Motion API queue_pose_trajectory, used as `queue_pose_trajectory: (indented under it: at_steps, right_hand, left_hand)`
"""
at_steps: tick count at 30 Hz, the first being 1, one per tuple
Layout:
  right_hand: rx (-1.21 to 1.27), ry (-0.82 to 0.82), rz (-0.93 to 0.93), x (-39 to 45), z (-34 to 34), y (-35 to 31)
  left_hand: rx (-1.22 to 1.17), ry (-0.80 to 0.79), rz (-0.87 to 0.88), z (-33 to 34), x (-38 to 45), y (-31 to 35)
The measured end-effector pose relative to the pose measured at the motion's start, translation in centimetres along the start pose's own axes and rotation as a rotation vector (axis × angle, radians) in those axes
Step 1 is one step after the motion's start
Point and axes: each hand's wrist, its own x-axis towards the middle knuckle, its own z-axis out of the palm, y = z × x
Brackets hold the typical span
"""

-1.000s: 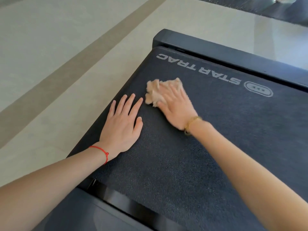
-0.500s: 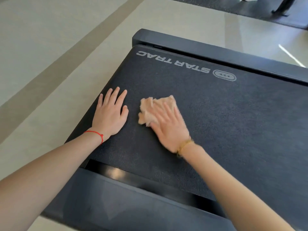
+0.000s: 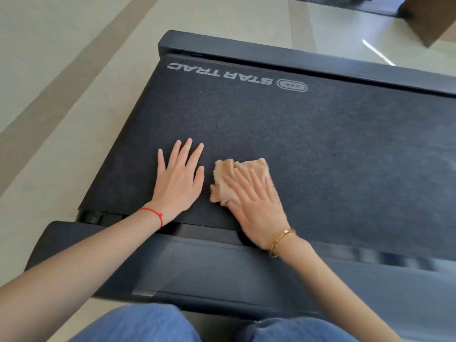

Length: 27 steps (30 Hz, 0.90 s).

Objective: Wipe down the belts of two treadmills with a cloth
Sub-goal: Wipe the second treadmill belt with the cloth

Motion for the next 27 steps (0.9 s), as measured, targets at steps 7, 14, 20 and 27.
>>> queue_pose_trajectory:
  at_steps: [7, 14, 20, 27]
  right_hand:
    - [0.072, 0.023, 0.022, -4.9, -0.1, 0.4]
    - [0.052, 0.073, 0.385, -7.6, -1.2, 4.6]
    - [0.087, 0.009, 0.165, -5.9, -0.7, 0.0]
    - [0.085, 0.045, 0.107, -6.0, -0.5, 2.2]
  left_hand:
    - [0.026, 0.007, 0.015, 0.2, -0.5, 0.1]
    - [0.053, 0.010, 0.011, 0.4, -0.5, 0.3]
    - [0.056, 0.002, 0.015, 0.3, -0.5, 0.3]
    - [0.039, -0.020, 0.006, 0.2, -0.2, 0.6]
